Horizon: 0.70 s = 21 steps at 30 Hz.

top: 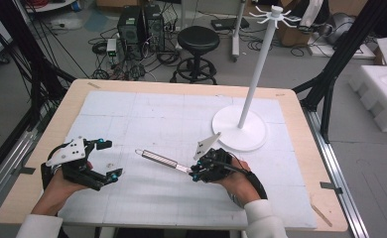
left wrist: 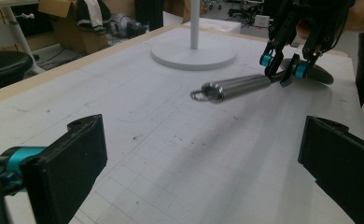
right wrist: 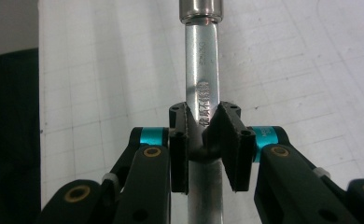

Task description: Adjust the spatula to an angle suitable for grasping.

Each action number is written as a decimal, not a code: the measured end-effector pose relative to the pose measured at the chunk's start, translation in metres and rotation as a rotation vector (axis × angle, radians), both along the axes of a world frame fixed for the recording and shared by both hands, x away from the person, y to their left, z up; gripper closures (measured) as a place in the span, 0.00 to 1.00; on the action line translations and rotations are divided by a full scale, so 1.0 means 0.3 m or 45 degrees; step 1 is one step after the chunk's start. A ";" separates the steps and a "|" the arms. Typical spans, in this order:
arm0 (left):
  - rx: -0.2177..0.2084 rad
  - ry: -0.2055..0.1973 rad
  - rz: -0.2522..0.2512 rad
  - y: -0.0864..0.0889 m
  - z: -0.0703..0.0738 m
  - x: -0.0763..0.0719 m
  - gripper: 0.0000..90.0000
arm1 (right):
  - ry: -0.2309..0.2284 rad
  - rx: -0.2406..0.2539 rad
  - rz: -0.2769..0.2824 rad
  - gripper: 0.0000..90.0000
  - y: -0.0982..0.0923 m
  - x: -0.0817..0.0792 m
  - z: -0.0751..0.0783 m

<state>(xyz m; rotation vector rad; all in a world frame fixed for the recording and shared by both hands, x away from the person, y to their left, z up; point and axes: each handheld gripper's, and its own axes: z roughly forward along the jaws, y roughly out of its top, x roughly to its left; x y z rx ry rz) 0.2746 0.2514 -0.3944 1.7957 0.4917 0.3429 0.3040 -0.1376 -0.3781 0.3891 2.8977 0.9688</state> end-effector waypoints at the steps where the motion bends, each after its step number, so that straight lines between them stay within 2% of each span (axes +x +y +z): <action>1: 0.001 0.000 0.000 0.000 0.000 0.000 0.02 | 0.000 0.012 -0.006 0.83 -0.003 0.000 0.004; 5: 0.006 -0.001 0.000 0.001 -0.001 0.001 0.02 | -0.004 0.091 -0.014 0.83 -0.020 0.006 0.022; 14: 0.010 0.002 0.004 0.002 -0.002 0.001 0.02 | -0.029 0.169 -0.018 0.83 -0.036 0.009 0.062; 20: 0.010 0.003 0.004 0.003 -0.003 0.001 0.02 | -0.068 0.274 -0.007 0.83 -0.040 0.022 0.111; 21: 0.010 0.003 0.003 0.003 -0.003 0.002 0.02 | -0.051 0.281 -0.015 0.83 -0.040 0.020 0.115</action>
